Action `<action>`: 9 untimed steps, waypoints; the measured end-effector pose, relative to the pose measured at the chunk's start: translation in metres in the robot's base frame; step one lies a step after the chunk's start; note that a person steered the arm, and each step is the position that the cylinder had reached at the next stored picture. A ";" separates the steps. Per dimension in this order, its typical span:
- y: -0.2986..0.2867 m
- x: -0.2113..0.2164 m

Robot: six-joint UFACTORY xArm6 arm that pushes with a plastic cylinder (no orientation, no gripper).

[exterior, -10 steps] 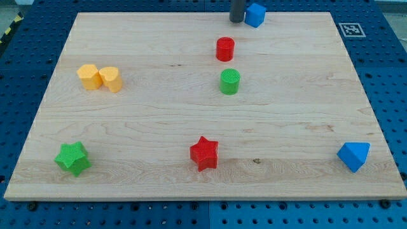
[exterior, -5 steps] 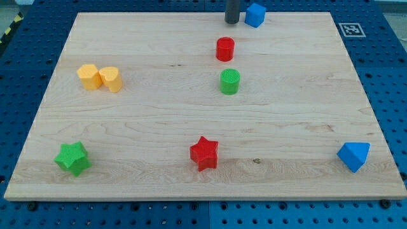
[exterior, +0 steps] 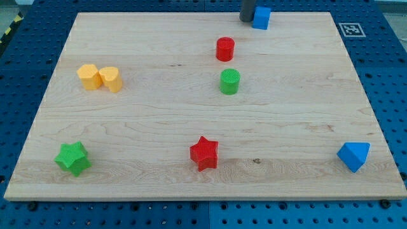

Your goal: Push the blue cube to the right side of the board

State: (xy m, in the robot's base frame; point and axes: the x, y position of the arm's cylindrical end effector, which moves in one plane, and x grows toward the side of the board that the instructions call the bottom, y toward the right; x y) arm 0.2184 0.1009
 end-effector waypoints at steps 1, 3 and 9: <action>0.013 0.005; 0.045 0.023; 0.089 0.024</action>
State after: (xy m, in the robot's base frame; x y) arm 0.2427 0.1898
